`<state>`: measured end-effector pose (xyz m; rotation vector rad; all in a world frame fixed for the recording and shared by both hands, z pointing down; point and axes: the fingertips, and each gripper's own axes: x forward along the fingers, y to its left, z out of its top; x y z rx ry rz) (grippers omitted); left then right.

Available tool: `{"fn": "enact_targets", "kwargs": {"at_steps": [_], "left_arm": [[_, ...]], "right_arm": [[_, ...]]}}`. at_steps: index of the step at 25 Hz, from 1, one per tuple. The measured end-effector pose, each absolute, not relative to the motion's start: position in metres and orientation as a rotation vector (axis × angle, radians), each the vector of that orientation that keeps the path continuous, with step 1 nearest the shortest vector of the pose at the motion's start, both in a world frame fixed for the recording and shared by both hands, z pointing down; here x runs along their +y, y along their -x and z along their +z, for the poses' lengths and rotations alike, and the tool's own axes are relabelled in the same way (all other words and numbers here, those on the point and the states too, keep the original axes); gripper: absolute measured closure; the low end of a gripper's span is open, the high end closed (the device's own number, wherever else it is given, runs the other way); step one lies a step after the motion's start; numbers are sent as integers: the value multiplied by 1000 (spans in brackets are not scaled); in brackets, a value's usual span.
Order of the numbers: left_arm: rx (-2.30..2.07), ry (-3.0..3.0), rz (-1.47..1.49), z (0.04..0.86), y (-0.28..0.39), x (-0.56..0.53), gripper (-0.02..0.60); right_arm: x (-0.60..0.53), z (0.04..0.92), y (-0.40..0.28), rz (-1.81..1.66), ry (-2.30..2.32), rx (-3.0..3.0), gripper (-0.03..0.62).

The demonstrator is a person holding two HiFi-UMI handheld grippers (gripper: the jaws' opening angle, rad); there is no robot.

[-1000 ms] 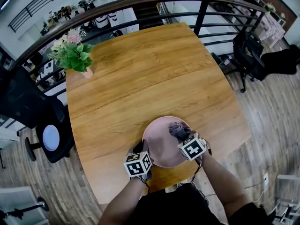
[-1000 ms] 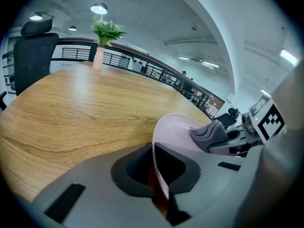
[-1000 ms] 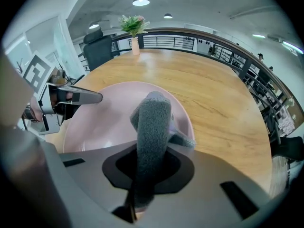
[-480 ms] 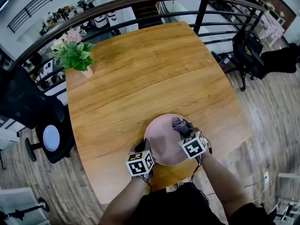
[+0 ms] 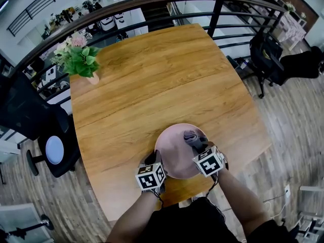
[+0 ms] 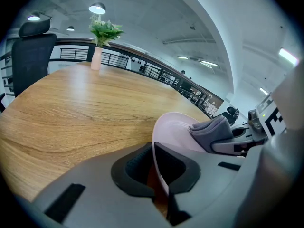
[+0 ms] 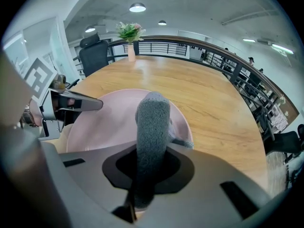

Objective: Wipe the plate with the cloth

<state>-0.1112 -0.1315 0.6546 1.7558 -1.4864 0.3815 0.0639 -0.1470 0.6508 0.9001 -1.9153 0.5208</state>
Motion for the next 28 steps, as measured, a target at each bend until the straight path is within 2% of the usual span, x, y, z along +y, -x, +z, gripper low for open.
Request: {"fn": "enact_targets", "kwargs": {"at_steps": [19, 28], "left_arm": [[-1501, -1748, 380, 654, 111, -132, 552], [-1504, -1741, 373, 654, 112, -133, 552]], "right_arm": [[-39, 647, 30, 618, -525, -2051, 542], [-28, 654, 23, 602, -470, -2007, 542]]}}
